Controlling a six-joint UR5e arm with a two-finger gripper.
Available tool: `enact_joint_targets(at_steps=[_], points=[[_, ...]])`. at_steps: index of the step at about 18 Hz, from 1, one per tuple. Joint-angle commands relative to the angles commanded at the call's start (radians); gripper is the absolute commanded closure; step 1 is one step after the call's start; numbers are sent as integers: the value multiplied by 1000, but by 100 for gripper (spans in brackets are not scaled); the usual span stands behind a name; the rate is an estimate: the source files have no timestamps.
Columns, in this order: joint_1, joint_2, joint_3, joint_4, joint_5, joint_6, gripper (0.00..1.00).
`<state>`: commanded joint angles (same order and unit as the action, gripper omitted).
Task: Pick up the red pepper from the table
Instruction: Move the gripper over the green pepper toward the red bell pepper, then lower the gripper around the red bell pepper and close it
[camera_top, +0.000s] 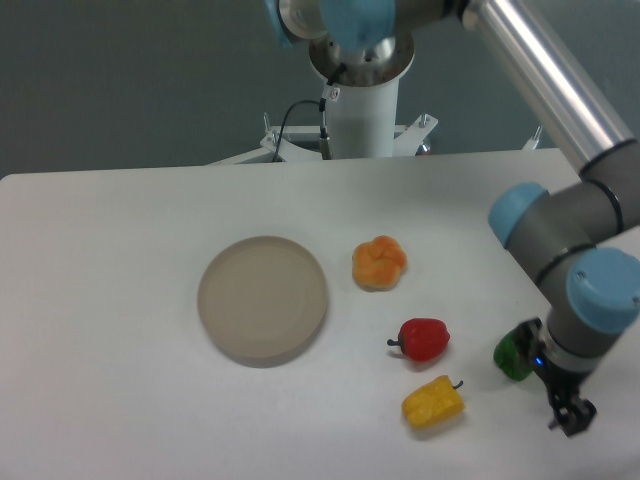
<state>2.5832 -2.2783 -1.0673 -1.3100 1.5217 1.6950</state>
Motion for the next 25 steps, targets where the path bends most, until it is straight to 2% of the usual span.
enact_joint_targets(at_steps=[2, 4, 6, 8, 14, 17, 23, 25], points=[[-2, 55, -94, 14, 0, 21, 0], [-5, 104, -201, 58, 0, 26, 0], [-15, 123, -290, 145, 0, 23, 0], [-29, 131, -347, 224, 0, 8, 0], [-63, 143, -404, 236, 0, -32, 0], [-92, 138, -408, 242, 0, -104, 0], [-121, 132, -407, 244, 0, -136, 0], [-123, 125, -408, 268, 0, -135, 0]])
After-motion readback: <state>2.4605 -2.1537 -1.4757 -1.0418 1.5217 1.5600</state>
